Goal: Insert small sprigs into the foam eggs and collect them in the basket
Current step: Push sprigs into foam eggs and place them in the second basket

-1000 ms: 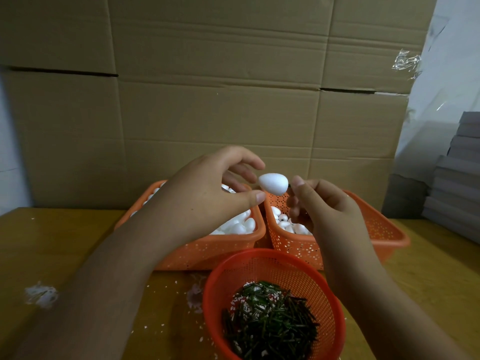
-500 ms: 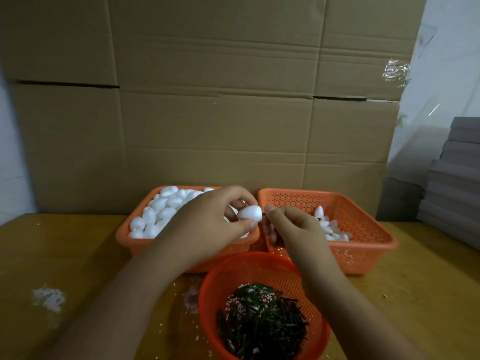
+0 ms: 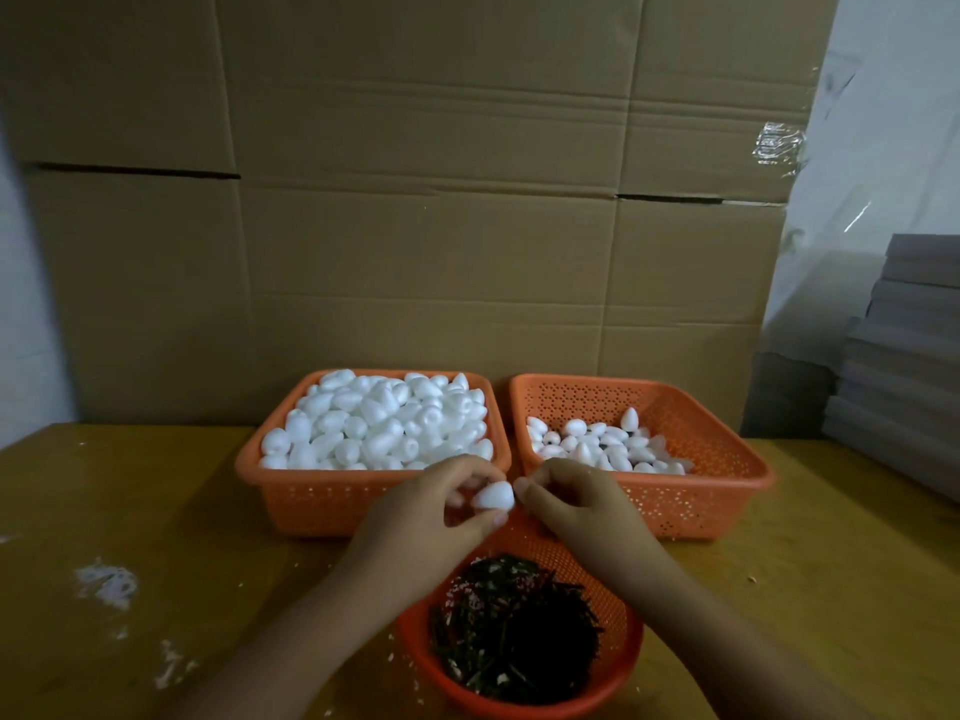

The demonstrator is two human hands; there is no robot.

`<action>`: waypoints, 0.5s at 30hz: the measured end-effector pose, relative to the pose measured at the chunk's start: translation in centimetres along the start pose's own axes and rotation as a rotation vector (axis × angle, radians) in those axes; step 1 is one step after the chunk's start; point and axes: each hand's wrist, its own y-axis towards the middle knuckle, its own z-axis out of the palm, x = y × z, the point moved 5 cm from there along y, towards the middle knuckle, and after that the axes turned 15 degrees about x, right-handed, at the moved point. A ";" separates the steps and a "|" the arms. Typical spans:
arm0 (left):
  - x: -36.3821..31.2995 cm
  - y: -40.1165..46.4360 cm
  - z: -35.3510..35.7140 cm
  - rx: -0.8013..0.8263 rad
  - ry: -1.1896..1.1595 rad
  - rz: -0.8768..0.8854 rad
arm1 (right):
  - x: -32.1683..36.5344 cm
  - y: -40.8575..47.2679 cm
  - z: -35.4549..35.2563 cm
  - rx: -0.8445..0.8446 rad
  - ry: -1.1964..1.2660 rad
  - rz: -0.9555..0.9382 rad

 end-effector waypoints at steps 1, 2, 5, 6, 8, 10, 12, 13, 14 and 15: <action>0.2 -0.1 0.3 0.016 0.024 -0.002 | -0.2 -0.2 0.1 0.011 -0.024 0.000; 0.4 -0.2 0.5 0.027 0.046 0.000 | -0.4 -0.3 0.3 0.018 -0.048 -0.001; 0.8 -0.2 0.7 0.023 0.048 0.019 | -0.5 -0.4 0.4 0.030 -0.068 -0.017; 0.9 -0.2 0.7 0.017 0.034 0.021 | -0.5 -0.3 0.4 0.035 -0.057 -0.021; 1.2 -0.2 0.8 0.012 0.014 0.026 | -0.6 -0.2 0.4 0.047 -0.060 -0.024; 1.4 -0.4 0.9 0.012 0.006 0.036 | -0.8 -0.2 0.4 0.054 -0.087 -0.032; 1.6 -0.4 1.0 0.009 0.004 0.042 | -1.0 -0.2 0.5 0.045 -0.122 -0.043; 1.7 -0.4 1.1 0.011 0.006 0.046 | -1.1 -0.2 0.5 0.036 -0.134 -0.047; 1.7 -0.4 1.2 0.014 0.010 0.051 | -1.1 -0.2 0.4 0.026 -0.140 -0.052; 1.7 -0.4 1.2 0.019 0.013 0.055 | -1.1 -0.2 0.4 0.016 -0.143 -0.055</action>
